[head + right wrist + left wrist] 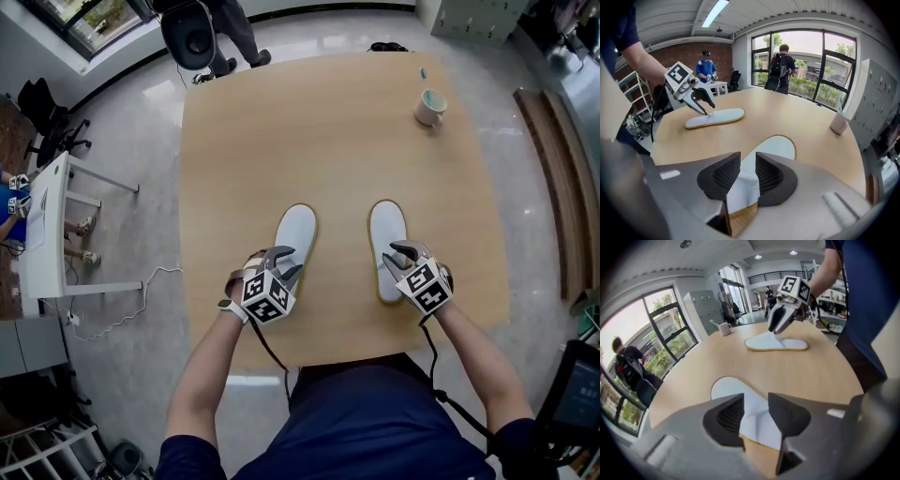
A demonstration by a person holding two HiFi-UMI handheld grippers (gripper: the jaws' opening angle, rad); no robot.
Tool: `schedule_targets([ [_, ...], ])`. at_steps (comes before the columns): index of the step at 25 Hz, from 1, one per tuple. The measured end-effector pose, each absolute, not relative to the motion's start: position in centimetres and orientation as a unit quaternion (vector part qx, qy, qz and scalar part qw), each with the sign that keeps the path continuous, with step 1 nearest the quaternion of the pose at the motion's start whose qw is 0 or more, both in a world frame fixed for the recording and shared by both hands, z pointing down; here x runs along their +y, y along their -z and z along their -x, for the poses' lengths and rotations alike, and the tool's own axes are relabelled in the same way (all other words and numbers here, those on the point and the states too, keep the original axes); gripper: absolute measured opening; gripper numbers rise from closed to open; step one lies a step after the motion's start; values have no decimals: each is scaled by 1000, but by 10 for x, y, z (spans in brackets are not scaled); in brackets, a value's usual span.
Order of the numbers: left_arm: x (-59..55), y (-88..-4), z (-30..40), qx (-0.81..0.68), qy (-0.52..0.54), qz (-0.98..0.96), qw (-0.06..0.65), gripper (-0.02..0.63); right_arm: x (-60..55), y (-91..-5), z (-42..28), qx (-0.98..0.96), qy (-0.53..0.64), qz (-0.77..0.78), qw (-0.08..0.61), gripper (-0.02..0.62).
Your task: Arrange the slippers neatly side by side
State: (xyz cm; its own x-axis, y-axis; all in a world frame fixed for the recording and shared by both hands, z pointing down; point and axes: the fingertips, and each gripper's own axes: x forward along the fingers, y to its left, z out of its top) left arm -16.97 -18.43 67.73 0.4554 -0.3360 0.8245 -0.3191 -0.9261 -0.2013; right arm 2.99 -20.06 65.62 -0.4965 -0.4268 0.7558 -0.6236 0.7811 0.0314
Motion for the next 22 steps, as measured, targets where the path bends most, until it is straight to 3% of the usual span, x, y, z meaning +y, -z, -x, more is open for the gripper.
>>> schedule_targets([
  [4,-183,-694,172,157,515,843,22,163,-197,-666,-25,-870,-101,-263,405,123],
  [13,-180,-715,181,177,515,838,-33,163,-186,-701,-27,-853,-129,-238,446,123],
  [22,-169,-717,164,208,496,840,-65,158,-179,-709,-26,-858,-145,-228,438,115],
])
